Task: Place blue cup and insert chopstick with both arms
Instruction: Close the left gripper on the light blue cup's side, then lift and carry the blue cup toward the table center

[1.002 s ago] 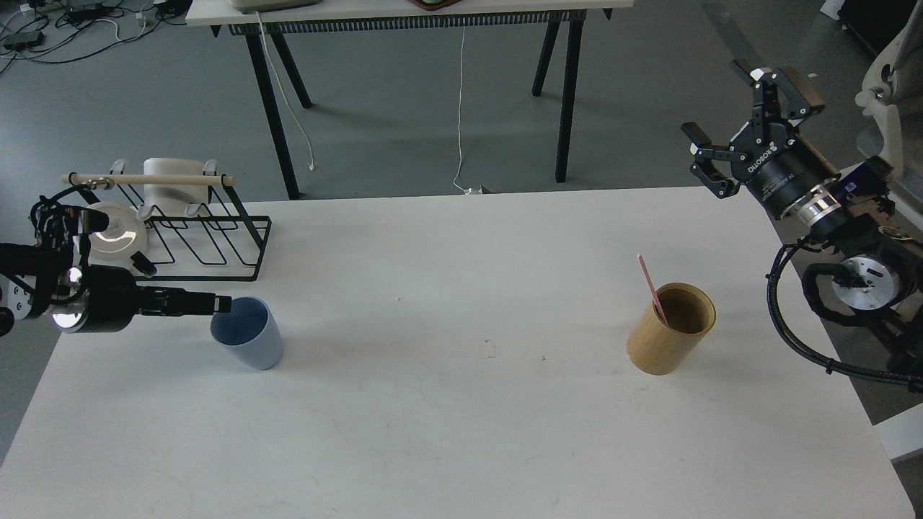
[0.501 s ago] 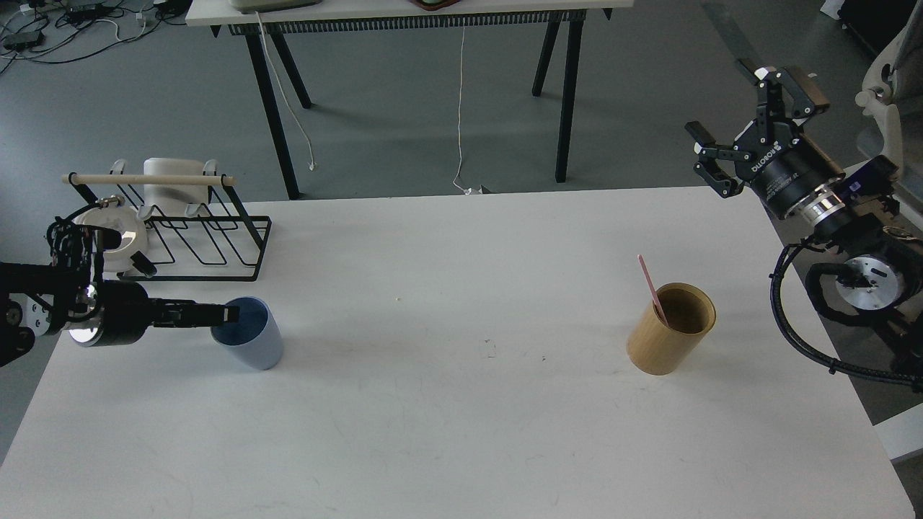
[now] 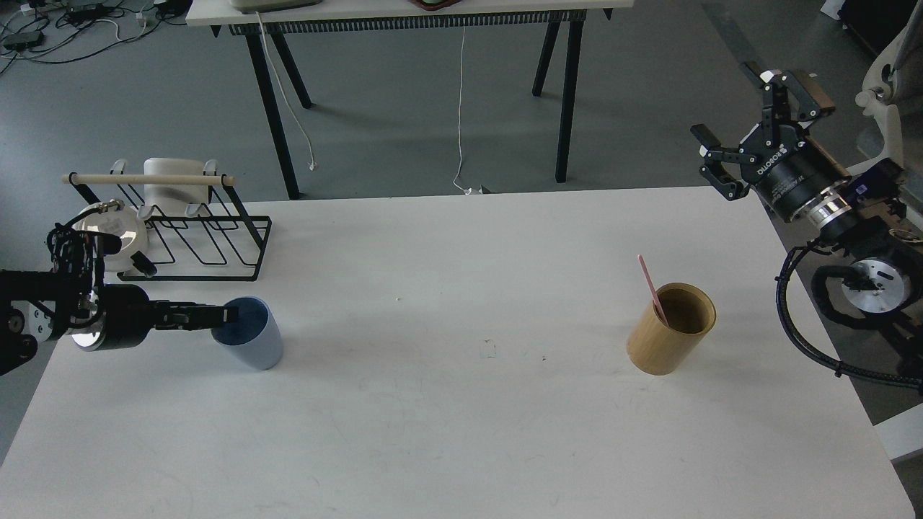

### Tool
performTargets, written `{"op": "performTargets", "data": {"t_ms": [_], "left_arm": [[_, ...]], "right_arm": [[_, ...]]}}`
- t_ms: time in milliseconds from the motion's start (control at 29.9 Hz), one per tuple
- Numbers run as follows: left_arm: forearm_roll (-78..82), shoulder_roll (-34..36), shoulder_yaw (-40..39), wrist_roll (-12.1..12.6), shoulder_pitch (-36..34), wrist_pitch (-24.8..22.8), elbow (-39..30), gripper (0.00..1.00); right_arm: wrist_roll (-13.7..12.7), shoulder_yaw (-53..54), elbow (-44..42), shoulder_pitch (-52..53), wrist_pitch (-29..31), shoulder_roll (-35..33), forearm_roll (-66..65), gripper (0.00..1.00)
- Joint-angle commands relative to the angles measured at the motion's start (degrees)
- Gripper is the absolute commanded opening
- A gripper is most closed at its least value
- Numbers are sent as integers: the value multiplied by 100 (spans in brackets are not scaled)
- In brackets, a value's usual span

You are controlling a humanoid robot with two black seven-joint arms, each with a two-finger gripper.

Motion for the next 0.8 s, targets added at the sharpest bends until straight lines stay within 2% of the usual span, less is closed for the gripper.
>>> {"op": "performTargets", "data": {"t_ms": [0,100,267,568,768], "left_arm": [[-21,-63,-25,0,42,59,0,16],[-12,-63,-34,0,78,102,-9,7],[-64,-54,-43,0,86,270,-27,2],[-319,306,-157,0,-19,182,-501,1],[-223,70,-114,0,-896,-29,-677,1]], "right_arm": [[0,36,-3,-12,0,0,0,98],[0,45,-3,-12,0,0,0,98],[0,72,-3,-12,0,-9,0,98],[0,150,-74,-38,0,-9,0,98],[0,791,-670,-47,0,-9,18,98]]}}
